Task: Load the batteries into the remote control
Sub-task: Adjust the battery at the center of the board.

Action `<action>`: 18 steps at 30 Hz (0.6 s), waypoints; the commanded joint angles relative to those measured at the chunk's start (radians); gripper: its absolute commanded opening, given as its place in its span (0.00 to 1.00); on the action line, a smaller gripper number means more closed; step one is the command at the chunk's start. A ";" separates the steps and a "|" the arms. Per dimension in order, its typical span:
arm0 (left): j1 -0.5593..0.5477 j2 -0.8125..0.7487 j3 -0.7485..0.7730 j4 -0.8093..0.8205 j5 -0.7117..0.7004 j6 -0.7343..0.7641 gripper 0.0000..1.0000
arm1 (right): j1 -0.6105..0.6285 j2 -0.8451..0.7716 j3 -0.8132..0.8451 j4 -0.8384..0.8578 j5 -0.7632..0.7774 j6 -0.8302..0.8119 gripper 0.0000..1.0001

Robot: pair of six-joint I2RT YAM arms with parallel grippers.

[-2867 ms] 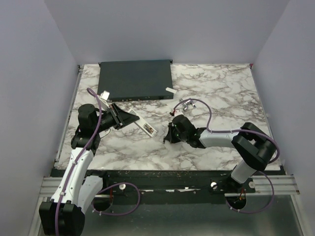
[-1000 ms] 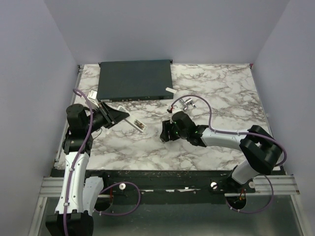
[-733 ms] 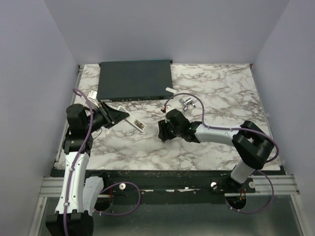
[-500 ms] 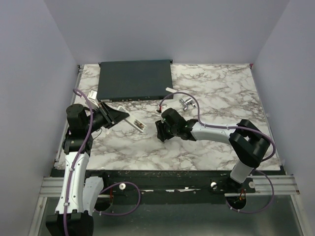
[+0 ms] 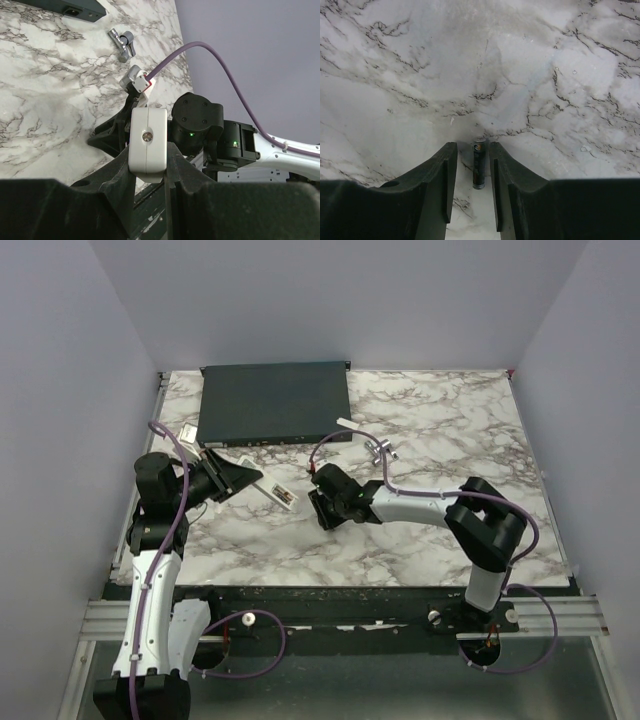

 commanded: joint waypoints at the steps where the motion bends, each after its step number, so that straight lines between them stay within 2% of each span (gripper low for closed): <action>1: 0.009 -0.020 -0.011 0.004 0.006 0.015 0.00 | 0.017 0.041 0.047 -0.079 0.068 -0.008 0.38; 18: 0.012 -0.026 -0.007 0.000 0.004 0.015 0.00 | 0.065 0.123 0.114 -0.196 0.170 -0.037 0.31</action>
